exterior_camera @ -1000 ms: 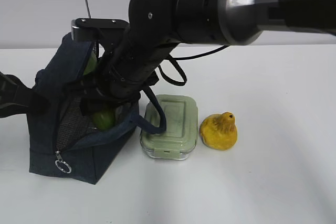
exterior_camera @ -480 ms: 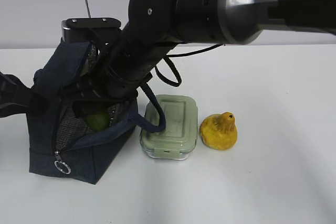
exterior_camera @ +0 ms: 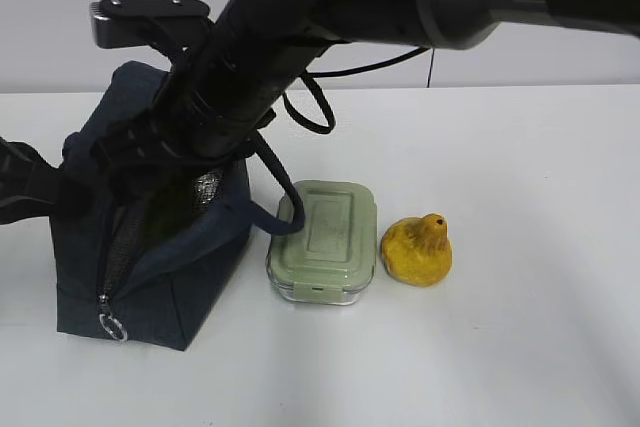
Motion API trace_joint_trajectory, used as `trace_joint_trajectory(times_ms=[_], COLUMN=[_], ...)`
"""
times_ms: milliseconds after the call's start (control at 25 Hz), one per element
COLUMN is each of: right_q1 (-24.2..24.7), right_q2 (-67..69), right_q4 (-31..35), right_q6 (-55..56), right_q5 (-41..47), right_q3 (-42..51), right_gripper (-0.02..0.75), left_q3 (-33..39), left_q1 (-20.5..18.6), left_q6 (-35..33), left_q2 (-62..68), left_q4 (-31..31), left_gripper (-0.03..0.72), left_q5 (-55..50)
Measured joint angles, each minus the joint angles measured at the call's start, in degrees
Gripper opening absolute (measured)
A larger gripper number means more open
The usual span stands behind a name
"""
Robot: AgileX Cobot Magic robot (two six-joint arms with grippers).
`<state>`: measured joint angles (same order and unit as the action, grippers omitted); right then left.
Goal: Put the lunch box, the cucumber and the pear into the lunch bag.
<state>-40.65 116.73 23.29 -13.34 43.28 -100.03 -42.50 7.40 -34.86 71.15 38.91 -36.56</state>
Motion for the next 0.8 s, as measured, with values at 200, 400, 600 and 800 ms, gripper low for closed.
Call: trace_joint_trajectory(times_ms=[200,400,600,800], right_q1=[0.0,0.0,0.0,0.0], right_q2=[0.0,-1.5,-5.6,-8.68], right_q4=[0.12,-0.17,-1.71,-5.76], right_q6=[-0.04,-0.13,-0.18,0.01], right_q5=[1.99,2.88,4.28,4.51], right_q3=[-0.4,-0.4,-0.4,-0.4], right_gripper=[0.582,0.58,0.579,0.579], left_q3=[0.0,0.0,0.0,0.0], left_q1=[0.0,0.0,0.0,0.0], left_q6=[0.0,0.0,0.0,0.0], left_q2=[0.0,0.0,0.0,0.0], left_q4=[-0.05,-0.38,-0.42,-0.42], left_gripper=[0.003,0.003,0.003,0.003], left_q5=[0.0,0.0,-0.04,-0.04])
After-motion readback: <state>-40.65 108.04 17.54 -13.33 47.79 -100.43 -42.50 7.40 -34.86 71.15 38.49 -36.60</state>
